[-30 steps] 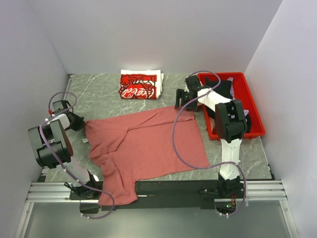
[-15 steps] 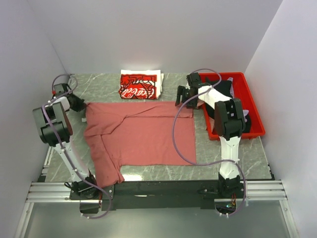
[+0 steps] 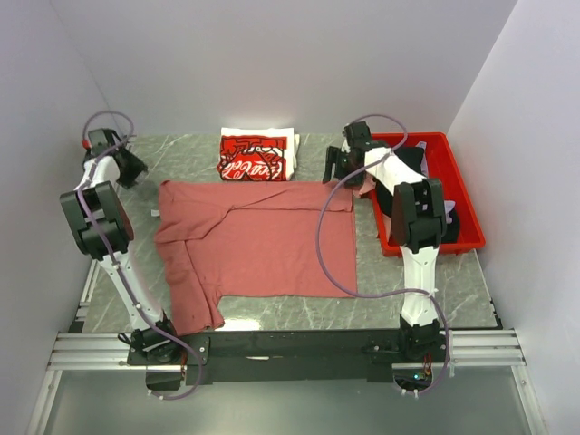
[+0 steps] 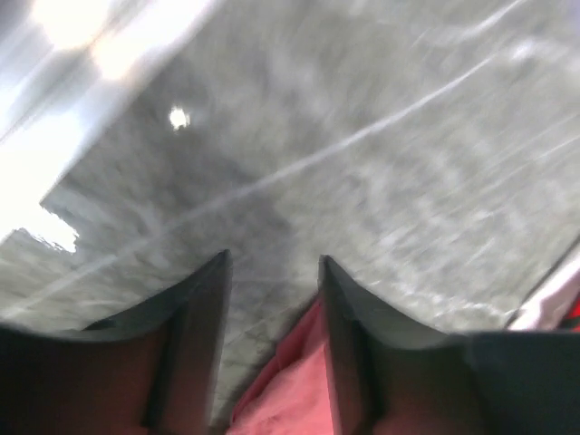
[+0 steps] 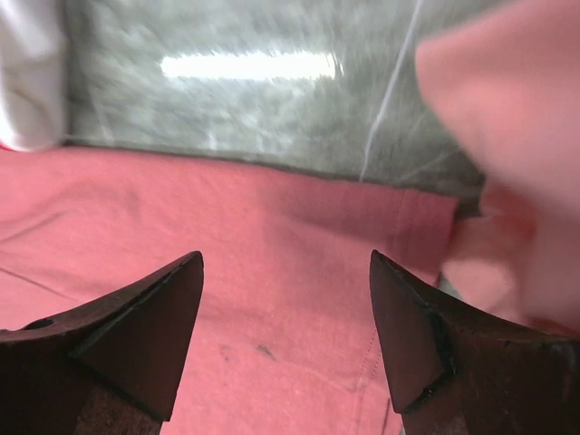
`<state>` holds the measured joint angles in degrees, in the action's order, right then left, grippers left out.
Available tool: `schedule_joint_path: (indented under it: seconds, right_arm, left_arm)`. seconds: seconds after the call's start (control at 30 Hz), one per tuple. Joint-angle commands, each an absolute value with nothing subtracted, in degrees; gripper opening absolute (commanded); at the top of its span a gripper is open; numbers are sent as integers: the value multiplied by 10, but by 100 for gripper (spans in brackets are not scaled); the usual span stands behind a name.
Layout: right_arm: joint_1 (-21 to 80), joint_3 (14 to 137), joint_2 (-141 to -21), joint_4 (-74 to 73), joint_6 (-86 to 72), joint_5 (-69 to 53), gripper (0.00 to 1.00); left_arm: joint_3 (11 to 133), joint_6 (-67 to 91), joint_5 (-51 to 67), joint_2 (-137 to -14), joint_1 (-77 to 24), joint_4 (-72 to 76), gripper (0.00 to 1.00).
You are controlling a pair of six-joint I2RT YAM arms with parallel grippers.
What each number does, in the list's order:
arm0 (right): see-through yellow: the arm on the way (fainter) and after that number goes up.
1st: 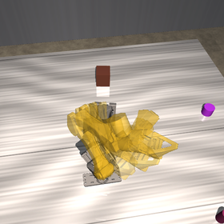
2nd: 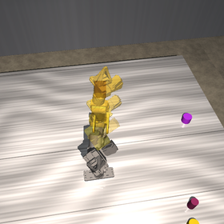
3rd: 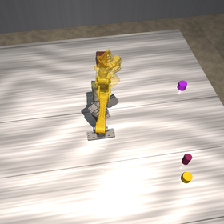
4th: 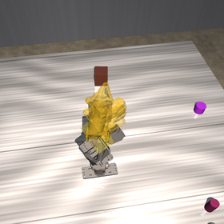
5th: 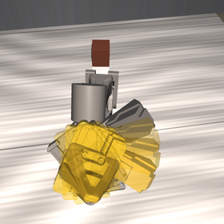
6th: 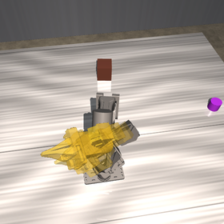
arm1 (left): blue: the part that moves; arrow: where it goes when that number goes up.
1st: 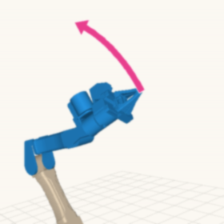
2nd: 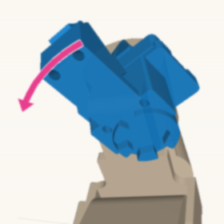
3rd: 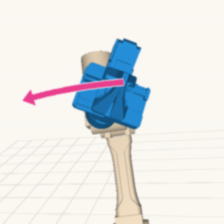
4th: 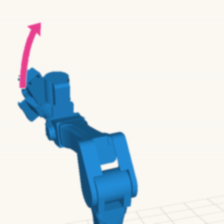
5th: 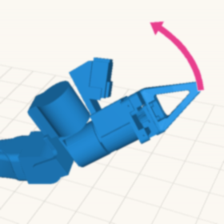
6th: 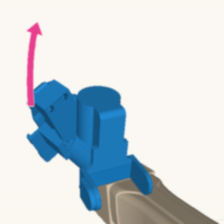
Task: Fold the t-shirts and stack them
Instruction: Fold the tshirt
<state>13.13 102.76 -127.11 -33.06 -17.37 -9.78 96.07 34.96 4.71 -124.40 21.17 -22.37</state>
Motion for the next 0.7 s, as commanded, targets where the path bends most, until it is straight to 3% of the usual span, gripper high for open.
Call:
schedule_joint_path:
  seconds: [0.0,0.03,0.07,0.13,0.37,0.5,0.67]
  right_arm:
    - [127,1083,-1251,-352,-144,-96,80]
    - [127,1082,-1230,-349,-142,-96,81]
    - [129,1080,-1219,-348,-138,-97,81]
    - [133,1067,-1185,-344,-134,-97,82]
    - [156,876,-1035,-281,-156,-97,85]
    - [163,738,-926,-219,-193,-100,86]
    - [166,623,-858,-195,-214,-109,87]
  left_arm:
    - [1049,337,11,-1223,213,-282,57]
    - [1055,343,15,-1215,211,-291,66]
    - [1037,347,22,-1203,210,-286,84]
    - [1005,354,31,-1150,198,-275,100]
    - [755,388,6,-936,92,-233,99]
    - [631,422,-36,-851,-24,-224,99]
    - [493,460,-44,-770,-89,-193,99]
